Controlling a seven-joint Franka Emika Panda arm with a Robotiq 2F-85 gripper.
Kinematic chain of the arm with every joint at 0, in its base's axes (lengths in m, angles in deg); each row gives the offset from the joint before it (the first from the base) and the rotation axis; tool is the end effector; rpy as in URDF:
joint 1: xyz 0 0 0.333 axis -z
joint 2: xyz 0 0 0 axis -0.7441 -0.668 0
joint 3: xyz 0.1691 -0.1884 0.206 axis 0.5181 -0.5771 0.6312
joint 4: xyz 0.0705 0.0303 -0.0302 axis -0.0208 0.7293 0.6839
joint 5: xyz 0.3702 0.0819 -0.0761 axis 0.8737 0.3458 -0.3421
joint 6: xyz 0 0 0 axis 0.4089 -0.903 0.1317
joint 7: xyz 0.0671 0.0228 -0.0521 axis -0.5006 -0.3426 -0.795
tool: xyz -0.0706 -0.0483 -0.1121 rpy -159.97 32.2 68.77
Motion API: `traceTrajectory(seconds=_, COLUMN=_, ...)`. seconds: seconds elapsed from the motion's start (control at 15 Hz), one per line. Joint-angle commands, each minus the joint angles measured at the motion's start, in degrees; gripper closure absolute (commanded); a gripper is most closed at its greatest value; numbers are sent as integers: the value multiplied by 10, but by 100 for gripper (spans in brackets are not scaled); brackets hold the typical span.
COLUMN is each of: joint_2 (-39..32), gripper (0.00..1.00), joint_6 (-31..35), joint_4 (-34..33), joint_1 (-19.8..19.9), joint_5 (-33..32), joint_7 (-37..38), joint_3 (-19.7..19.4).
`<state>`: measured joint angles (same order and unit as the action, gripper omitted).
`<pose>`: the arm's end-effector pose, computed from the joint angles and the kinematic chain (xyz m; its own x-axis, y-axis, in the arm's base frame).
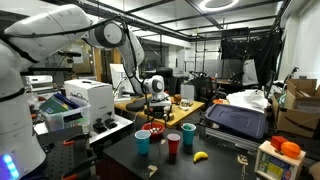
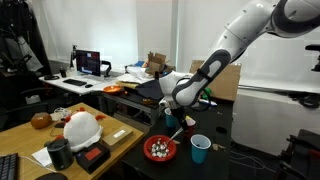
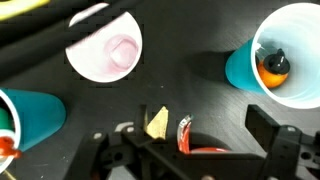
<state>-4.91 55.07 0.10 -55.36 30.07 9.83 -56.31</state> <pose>0.6481 0.1194 0.0370 0.4715 0.8208 -0.3226 0.8685 -0.4957 0.0083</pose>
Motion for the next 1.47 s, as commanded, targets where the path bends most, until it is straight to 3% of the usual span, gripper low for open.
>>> traceTrajectory(seconds=0.0, joint_2=3, gripper=0, joint_6=29, joint_4=13, joint_1=-5, joint_5=3, joint_7=22, joint_3=-1)
traceTrajectory(seconds=0.4, joint_2=-16, gripper=0, joint_6=62, joint_4=3, joint_1=-17, joint_5=3, joint_7=47, joint_3=-1)
traceTrajectory(seconds=0.47, joint_2=-18, gripper=19, joint_6=72, joint_4=3, joint_1=-19, joint_5=1, joint_7=52, joint_3=-3)
traceTrajectory(seconds=0.53, joint_2=-20, gripper=28, joint_6=80, joint_4=2, joint_1=-20, joint_5=0, joint_7=53, joint_3=-4)
traceTrajectory(seconds=1.13, joint_2=-24, gripper=95, joint_6=124, joint_4=6, joint_1=-31, joint_5=-9, joint_7=63, joint_3=-21)
traceTrajectory(seconds=1.2, joint_2=-24, gripper=100, joint_6=126, joint_4=6, joint_1=-32, joint_5=-10, joint_7=63, joint_3=-23)
traceTrajectory(seconds=1.4, joint_2=-22, gripper=100, joint_6=128, joint_4=8, joint_1=-33, joint_5=-11, joint_7=63, joint_3=-24)
